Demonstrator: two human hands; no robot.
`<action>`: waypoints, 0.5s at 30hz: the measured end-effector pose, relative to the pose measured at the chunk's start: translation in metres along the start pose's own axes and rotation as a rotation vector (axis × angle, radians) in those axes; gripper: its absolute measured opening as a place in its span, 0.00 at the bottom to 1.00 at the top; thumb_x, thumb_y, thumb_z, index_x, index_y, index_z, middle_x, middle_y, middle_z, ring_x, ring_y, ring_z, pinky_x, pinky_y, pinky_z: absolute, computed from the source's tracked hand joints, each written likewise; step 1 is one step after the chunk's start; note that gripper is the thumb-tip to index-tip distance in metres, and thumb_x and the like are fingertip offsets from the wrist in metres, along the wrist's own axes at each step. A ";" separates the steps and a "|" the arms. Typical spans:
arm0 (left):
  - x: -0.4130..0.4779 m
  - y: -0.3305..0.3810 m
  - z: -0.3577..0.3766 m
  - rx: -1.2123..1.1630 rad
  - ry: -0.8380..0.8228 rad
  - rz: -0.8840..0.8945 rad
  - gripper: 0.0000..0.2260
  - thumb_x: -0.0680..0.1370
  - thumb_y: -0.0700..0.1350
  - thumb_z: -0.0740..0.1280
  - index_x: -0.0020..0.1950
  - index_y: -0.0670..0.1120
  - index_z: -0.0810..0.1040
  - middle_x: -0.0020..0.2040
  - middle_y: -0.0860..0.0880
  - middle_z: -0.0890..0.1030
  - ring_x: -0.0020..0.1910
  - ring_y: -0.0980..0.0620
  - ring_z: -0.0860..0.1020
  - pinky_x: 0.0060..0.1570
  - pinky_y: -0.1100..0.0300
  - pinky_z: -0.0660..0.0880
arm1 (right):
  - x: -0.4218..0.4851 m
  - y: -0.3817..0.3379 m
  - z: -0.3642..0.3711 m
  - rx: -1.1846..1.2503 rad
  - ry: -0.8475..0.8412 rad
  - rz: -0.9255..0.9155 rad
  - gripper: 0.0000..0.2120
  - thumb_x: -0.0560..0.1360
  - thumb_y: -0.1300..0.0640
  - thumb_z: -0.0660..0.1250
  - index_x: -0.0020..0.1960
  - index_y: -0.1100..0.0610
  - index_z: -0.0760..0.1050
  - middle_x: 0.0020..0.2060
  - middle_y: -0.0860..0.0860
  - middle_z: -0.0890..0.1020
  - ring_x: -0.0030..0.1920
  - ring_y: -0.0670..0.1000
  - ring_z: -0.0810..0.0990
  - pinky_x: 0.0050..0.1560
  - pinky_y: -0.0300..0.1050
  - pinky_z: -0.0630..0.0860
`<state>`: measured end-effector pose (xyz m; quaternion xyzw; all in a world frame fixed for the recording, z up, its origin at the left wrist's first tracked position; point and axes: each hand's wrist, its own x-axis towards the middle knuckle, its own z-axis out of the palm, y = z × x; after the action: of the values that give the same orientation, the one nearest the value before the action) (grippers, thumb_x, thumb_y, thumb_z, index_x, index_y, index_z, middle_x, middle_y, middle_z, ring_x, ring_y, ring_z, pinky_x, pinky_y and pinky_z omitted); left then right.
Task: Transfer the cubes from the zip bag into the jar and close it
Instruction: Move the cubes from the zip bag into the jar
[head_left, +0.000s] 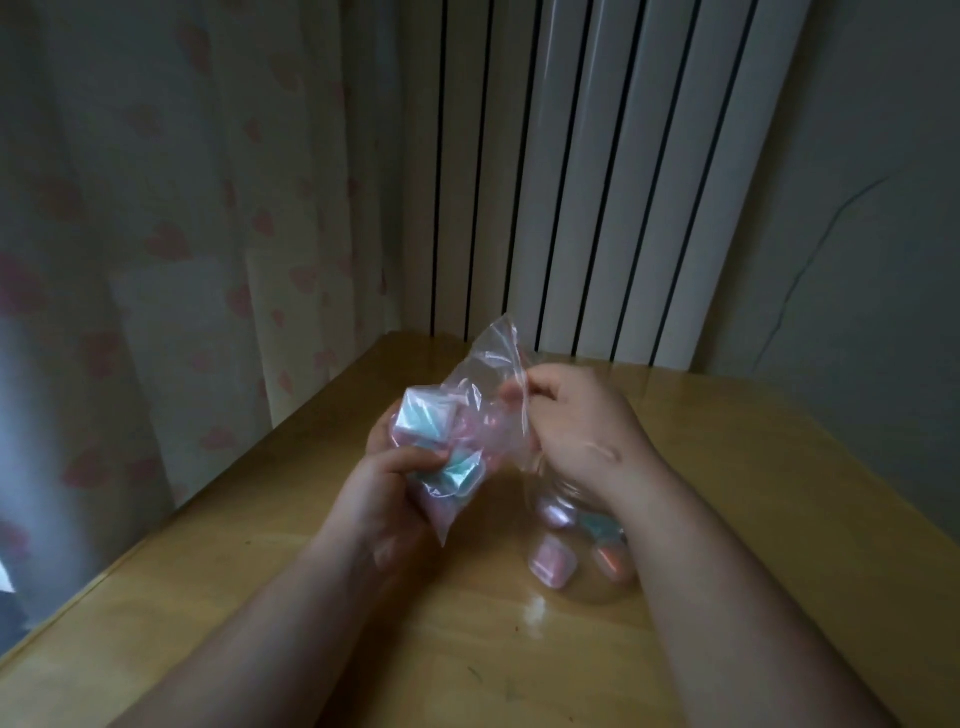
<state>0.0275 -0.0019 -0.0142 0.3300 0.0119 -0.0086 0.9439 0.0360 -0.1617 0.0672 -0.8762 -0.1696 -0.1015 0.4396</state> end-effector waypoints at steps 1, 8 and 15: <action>0.000 0.000 0.000 0.006 -0.015 -0.003 0.39 0.61 0.24 0.63 0.69 0.51 0.74 0.65 0.36 0.78 0.57 0.34 0.81 0.51 0.39 0.80 | 0.001 0.003 0.000 -0.001 -0.019 -0.004 0.13 0.79 0.62 0.60 0.52 0.50 0.81 0.45 0.46 0.82 0.41 0.46 0.78 0.38 0.40 0.73; -0.003 -0.003 0.002 0.059 -0.048 -0.017 0.37 0.61 0.27 0.66 0.69 0.49 0.74 0.64 0.37 0.79 0.55 0.36 0.82 0.47 0.42 0.82 | 0.000 0.007 0.006 -0.242 -0.121 -0.031 0.07 0.72 0.51 0.71 0.50 0.47 0.81 0.42 0.45 0.83 0.43 0.47 0.81 0.46 0.50 0.82; -0.005 -0.004 0.005 0.049 -0.062 -0.048 0.34 0.66 0.28 0.68 0.70 0.49 0.72 0.65 0.37 0.78 0.57 0.36 0.82 0.44 0.44 0.83 | -0.001 0.003 0.000 -0.419 -0.132 -0.001 0.04 0.72 0.61 0.66 0.45 0.56 0.79 0.40 0.51 0.80 0.39 0.49 0.78 0.41 0.44 0.77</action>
<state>0.0224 -0.0077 -0.0125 0.3524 -0.0096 -0.0419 0.9349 0.0360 -0.1637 0.0651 -0.9530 -0.1737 -0.0773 0.2360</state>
